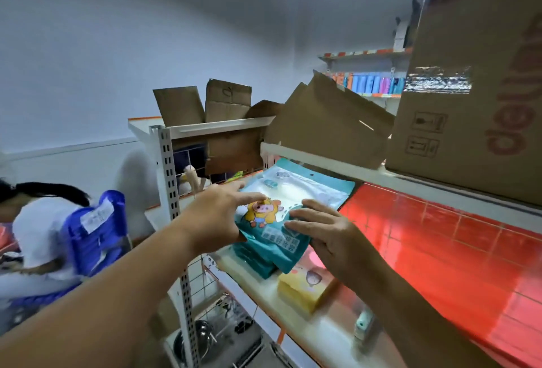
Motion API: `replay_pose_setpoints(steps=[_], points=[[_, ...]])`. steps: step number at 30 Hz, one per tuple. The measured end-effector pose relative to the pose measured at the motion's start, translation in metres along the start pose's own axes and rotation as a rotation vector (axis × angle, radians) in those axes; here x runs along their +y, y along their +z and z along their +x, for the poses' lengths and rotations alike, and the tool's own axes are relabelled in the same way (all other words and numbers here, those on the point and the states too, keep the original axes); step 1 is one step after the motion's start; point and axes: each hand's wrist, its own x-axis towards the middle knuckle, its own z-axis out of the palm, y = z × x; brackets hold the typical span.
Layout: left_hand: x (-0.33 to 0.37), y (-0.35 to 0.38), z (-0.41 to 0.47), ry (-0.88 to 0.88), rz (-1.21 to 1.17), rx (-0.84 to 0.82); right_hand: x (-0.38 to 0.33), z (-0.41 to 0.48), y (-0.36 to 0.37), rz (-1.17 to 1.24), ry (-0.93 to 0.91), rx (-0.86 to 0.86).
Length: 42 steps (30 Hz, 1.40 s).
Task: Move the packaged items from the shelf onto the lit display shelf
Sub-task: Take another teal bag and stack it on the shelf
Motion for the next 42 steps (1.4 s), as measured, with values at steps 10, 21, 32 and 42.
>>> replay_pose_setpoints(steps=[10, 21, 32, 42], points=[[-0.076, 0.1, 0.068, -0.184, -0.114, -0.308, 0.096, -0.01, 0.117, 0.119, 0.134, -0.172], [-0.141, 0.19, 0.141, -0.289, -0.148, -0.589, 0.189, -0.008, 0.199, 0.103, 0.312, -0.515], [-0.167, 0.238, 0.179, -0.223, -0.152, -0.629, 0.211, -0.01, 0.227, 0.061, 0.346, -0.546], [-0.179, 0.266, 0.187, -0.14, -0.172, -0.526, 0.209, -0.006, 0.223, 0.052, 0.379, -0.641]])
